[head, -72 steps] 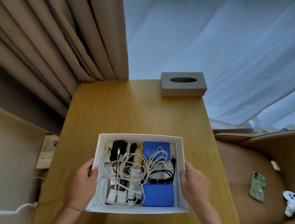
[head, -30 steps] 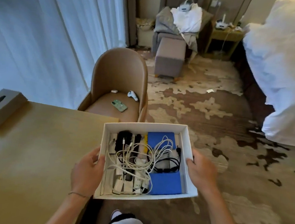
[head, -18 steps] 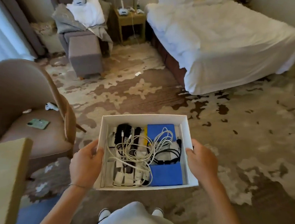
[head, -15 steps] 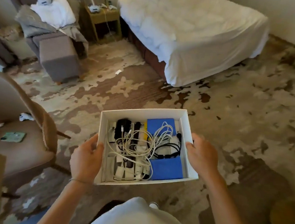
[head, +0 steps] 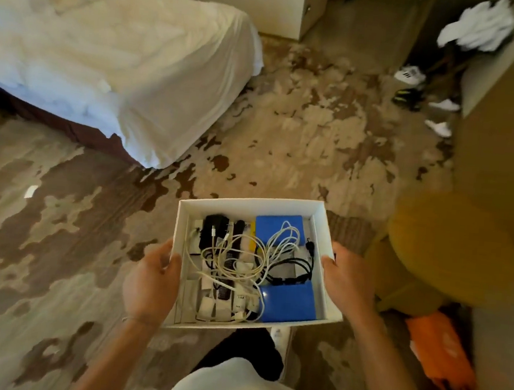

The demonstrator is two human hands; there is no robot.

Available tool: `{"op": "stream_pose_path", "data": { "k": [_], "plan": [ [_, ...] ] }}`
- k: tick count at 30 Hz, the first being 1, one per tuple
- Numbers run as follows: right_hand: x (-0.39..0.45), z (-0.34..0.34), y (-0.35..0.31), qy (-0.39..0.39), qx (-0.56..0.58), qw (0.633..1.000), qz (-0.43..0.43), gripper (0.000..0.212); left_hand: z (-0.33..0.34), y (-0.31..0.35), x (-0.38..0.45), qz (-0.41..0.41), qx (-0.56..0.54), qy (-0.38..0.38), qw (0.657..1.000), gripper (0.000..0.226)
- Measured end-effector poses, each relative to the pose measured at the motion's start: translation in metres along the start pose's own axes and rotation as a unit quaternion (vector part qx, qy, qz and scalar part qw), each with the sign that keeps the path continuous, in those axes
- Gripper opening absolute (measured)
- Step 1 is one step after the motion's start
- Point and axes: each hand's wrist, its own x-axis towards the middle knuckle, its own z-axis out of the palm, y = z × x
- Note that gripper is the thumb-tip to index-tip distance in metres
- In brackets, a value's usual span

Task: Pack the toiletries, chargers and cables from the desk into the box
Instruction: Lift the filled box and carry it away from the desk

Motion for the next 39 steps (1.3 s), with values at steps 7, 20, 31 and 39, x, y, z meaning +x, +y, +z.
{"op": "stream_pose_path", "data": {
  "k": [7, 20, 31, 39],
  "plan": [
    [0.047, -0.045, 0.077, 0.043, 0.029, 0.992, 0.116, 0.033, 0.092, 0.096, 0.05, 0.069, 0.046, -0.044, 0.996, 0.037],
    [0.116, -0.151, 0.21, 0.105, -0.006, 0.964, 0.244, 0.021, 0.26, 0.265, 0.088, 0.155, 0.022, -0.172, 0.973, 0.036],
    [0.193, -0.201, 0.352, 0.09, -0.011, 0.954, 0.285, 0.035, 0.403, 0.372, 0.085, 0.151, 0.027, -0.196, 0.969, 0.041],
    [0.249, -0.222, 0.489, 0.042, -0.025, 0.951, 0.304, 0.037, 0.529, 0.447, 0.055, 0.108, 0.079, -0.237, 0.962, 0.044]
  ]
}}
